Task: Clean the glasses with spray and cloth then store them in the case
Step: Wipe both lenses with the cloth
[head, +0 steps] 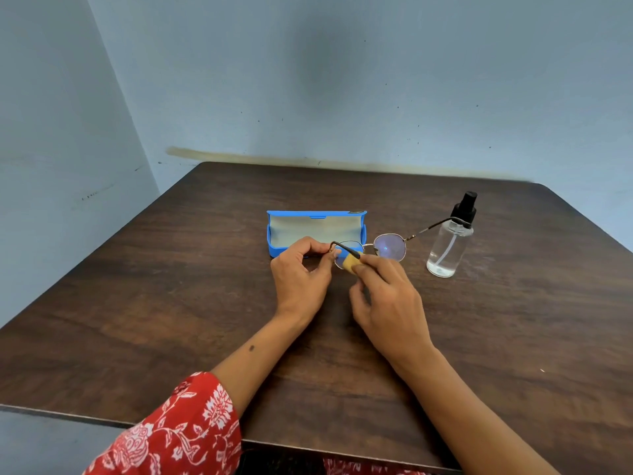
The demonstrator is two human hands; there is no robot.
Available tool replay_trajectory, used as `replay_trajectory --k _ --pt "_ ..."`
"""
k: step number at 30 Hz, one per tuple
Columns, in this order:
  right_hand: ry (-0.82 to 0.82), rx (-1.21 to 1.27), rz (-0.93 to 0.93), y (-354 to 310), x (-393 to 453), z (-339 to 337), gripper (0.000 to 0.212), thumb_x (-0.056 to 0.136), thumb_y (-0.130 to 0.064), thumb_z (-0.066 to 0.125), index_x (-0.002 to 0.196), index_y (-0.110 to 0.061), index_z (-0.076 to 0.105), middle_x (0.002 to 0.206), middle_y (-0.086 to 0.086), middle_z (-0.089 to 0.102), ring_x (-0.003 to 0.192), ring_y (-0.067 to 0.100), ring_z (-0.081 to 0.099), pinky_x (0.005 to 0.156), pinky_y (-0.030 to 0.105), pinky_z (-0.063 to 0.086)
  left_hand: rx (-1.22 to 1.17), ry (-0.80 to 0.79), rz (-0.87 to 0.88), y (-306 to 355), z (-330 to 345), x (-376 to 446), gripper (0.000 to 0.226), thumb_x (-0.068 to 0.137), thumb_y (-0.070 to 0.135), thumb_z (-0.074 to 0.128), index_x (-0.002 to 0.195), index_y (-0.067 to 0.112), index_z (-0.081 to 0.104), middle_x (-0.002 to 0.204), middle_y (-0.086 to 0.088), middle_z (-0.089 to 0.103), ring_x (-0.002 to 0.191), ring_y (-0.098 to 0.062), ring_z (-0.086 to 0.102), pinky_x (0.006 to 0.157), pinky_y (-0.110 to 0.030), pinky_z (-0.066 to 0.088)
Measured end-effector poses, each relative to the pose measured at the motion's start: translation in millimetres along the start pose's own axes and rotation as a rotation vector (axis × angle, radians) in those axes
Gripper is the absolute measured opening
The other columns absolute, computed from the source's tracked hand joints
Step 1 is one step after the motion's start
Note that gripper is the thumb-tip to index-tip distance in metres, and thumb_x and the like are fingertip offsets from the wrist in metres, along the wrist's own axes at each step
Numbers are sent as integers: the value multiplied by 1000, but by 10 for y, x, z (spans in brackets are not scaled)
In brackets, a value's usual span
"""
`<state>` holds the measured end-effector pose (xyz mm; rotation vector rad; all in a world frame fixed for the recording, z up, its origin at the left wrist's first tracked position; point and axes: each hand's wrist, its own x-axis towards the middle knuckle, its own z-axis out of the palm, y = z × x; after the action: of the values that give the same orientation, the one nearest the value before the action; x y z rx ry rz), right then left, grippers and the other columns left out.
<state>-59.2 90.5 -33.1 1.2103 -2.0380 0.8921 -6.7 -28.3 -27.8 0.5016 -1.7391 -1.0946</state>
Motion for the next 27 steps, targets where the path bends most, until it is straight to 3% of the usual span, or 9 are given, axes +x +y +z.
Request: replay_trajectory --k 4,8,13,18,23,27 --pt "-56 40 -120 -38 -9 26 32 75 -11 47 96 -3 71 97 8 66 89 21 61 73 27 52 -21 -6 -18 -10 0 3 15 73 0 75 71 11 65 76 -2 71 73 -8 68 68 -12 52" --pt "-16 1 -26 -7 1 18 32 76 -11 46 96 0 70 97 11 66 90 22 59 76 25 47 2 0 14 14 -7 -4 10 74 1 75 72 6 67 75 0 70 76 -5 65 64 -5 47" --pt "-75 37 -117 -33 -12 39 32 76 -11 46 94 -2 71 97 8 66 89 21 60 74 28 51 -11 -18 -18 -7 -1 1 8 74 1 74 74 6 67 77 -2 72 75 -8 68 69 -13 52" --pt "-19 -6 -25 -7 -1 23 34 77 -12 45 97 0 70 98 11 66 92 18 52 78 25 44 26 -5 27 -2 3 -2 6 73 1 75 74 1 69 77 0 71 78 -7 66 69 -9 49" --pt "-37 11 -71 -27 -8 18 32 76 -12 45 92 -2 71 92 9 66 86 19 56 71 25 48 16 -14 -2 -12 14 -2 10 73 1 74 72 9 67 76 1 71 75 -8 68 72 -17 53" --pt "-47 -12 -35 -27 6 10 35 76 -13 45 96 -2 70 96 9 66 85 23 61 73 25 47 27 -13 15 1 7 -3 11 73 1 74 71 8 67 73 5 69 75 -5 66 69 -10 50"
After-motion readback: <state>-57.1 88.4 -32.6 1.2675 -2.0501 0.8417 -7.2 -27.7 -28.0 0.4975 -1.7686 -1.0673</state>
